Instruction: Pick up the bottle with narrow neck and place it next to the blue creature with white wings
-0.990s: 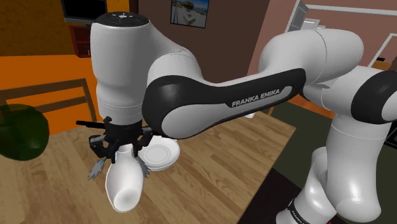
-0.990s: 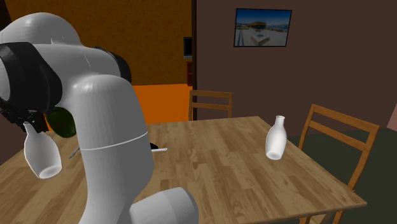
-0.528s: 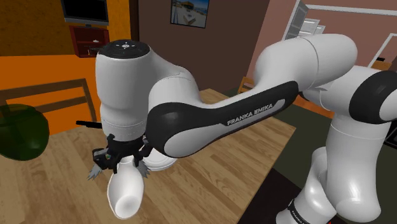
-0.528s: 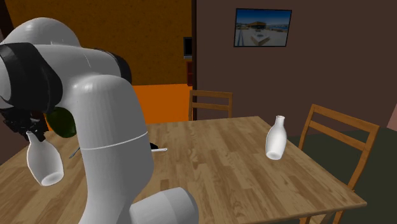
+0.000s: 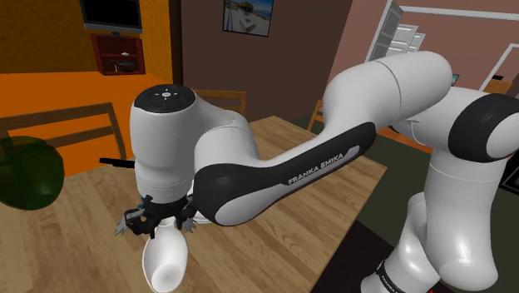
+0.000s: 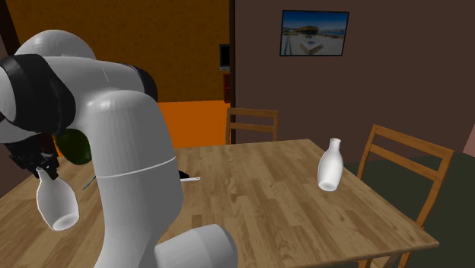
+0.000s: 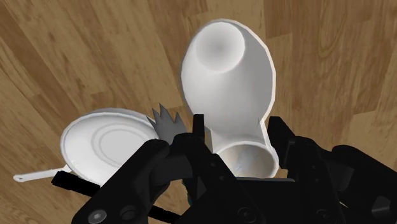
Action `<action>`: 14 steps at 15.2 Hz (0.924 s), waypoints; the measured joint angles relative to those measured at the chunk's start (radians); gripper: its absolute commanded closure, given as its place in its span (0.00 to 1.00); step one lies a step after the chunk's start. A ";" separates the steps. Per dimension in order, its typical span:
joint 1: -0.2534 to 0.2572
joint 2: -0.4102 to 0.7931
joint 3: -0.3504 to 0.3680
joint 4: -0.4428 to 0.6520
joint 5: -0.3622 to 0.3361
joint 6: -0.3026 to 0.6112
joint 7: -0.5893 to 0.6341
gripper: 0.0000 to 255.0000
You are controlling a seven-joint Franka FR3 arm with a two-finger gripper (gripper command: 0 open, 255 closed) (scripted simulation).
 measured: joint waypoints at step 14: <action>-0.002 -0.007 0.001 -0.004 0.003 -0.001 -0.002 0.00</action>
